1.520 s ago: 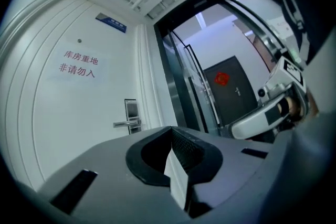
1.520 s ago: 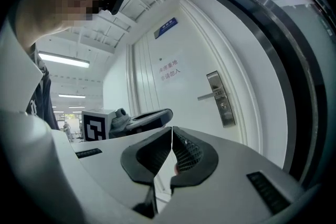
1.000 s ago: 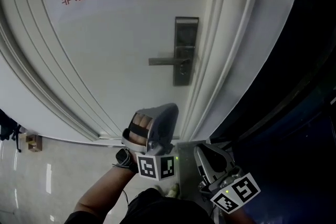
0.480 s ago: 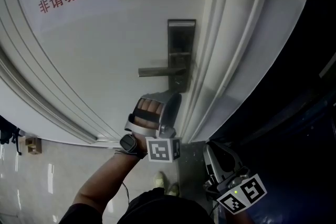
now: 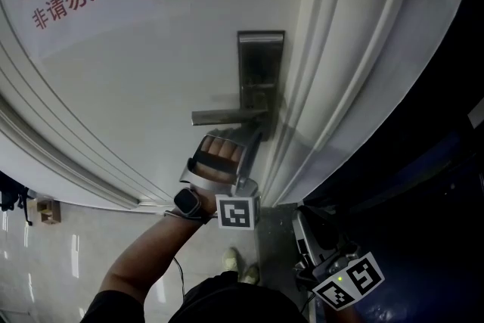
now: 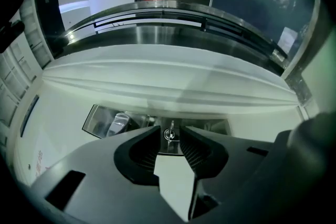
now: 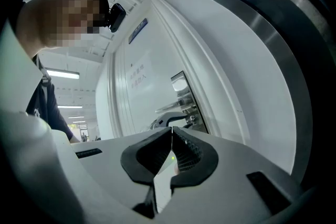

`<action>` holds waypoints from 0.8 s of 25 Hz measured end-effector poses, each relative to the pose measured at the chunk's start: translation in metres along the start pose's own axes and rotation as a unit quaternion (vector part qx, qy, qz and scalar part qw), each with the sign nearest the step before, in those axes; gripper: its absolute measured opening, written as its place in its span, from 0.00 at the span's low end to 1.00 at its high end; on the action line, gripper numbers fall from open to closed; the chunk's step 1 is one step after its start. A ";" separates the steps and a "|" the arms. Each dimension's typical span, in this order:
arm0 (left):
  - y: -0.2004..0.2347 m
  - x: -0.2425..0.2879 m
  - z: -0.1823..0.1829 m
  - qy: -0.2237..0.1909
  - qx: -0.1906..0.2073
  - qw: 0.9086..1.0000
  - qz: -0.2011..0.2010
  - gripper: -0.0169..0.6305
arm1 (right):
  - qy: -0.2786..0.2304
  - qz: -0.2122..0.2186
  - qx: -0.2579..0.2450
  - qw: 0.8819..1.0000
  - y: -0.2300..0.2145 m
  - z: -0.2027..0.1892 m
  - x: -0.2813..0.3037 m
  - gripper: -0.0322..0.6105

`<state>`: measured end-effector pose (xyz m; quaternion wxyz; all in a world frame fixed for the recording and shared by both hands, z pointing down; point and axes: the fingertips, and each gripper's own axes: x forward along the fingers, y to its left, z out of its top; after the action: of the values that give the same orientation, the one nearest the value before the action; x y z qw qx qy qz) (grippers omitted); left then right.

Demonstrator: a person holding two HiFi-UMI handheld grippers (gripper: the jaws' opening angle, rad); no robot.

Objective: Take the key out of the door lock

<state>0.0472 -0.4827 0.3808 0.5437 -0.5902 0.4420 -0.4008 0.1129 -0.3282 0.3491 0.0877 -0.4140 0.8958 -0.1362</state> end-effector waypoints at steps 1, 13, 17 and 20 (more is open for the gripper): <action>-0.001 0.002 0.000 0.000 0.005 1.000 0.001 0.18 | 0.001 0.000 0.001 1.000 -0.001 -0.001 0.001 0.07; -0.001 0.010 0.001 -0.013 0.028 0.999 0.030 0.04 | 0.009 -0.005 0.012 1.000 -0.013 -0.003 0.006 0.07; 0.000 0.009 0.000 -0.005 0.025 0.999 0.030 0.04 | 0.008 -0.002 0.012 1.000 -0.013 -0.002 0.004 0.07; -0.001 0.009 -0.001 0.001 0.029 0.999 0.032 0.04 | 0.008 0.002 0.012 1.000 -0.013 -0.004 0.004 0.07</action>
<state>0.0492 -0.4919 0.3815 0.5725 -0.5594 0.4495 -0.3966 0.1190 -0.3384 0.3567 0.0857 -0.4101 0.8954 -0.1504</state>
